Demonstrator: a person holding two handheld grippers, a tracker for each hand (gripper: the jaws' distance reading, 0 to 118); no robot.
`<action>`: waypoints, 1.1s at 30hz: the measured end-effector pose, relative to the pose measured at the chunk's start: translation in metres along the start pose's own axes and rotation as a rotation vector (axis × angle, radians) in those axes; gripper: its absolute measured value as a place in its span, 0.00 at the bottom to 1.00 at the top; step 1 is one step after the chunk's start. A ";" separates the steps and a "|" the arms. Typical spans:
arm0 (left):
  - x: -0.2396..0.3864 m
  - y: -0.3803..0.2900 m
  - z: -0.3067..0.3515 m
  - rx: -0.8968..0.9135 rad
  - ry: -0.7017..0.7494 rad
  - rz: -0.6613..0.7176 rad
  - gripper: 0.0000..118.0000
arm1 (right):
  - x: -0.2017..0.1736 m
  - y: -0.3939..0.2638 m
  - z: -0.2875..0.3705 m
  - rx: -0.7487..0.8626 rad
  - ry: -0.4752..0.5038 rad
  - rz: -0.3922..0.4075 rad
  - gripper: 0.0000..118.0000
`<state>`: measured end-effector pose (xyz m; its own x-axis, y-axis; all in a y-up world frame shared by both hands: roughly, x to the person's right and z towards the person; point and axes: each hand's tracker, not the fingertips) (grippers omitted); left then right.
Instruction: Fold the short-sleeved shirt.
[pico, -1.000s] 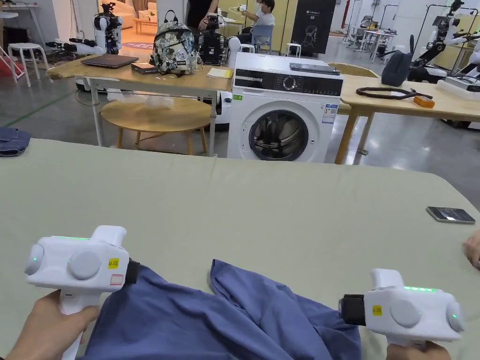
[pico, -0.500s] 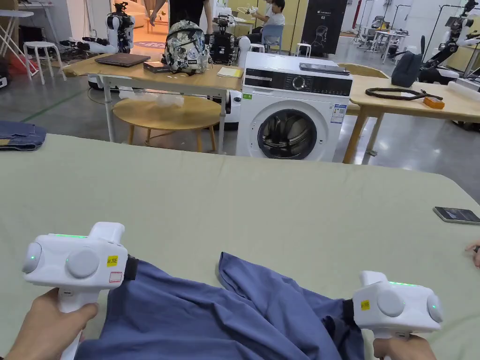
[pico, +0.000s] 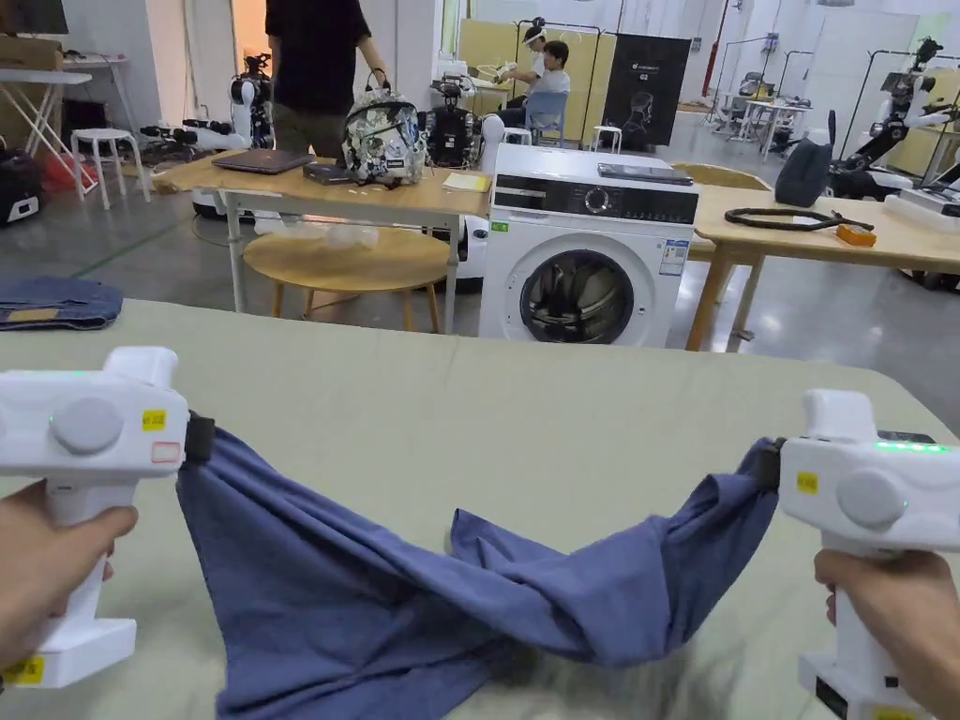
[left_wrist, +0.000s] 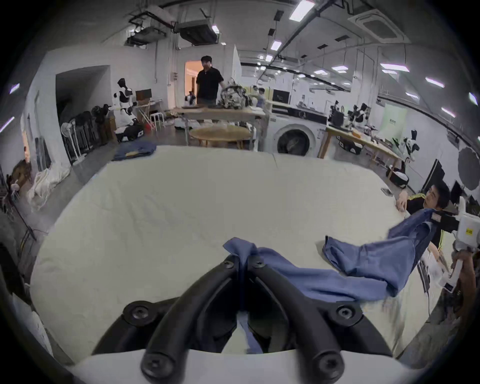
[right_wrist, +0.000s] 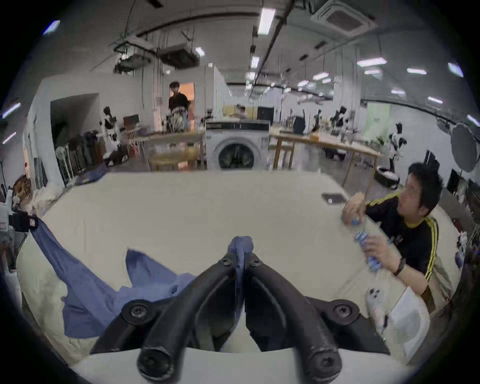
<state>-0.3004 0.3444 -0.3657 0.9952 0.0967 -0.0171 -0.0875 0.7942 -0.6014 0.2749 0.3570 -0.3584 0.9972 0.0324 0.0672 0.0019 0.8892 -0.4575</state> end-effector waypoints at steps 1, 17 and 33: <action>-0.006 0.008 0.009 0.013 0.007 -0.002 0.00 | 0.001 0.010 0.008 0.009 -0.016 0.009 0.03; -0.070 0.128 0.064 0.165 0.162 0.106 0.00 | 0.029 0.135 0.042 0.187 -0.102 -0.026 0.03; -0.062 0.199 0.044 0.240 0.216 0.066 0.00 | 0.016 0.198 0.005 0.274 -0.124 -0.009 0.03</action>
<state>-0.3816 0.5226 -0.4493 0.9712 0.0441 -0.2340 -0.1350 0.9115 -0.3886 0.2907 0.5360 -0.4435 0.9806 0.0648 0.1851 -0.0267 0.9791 -0.2016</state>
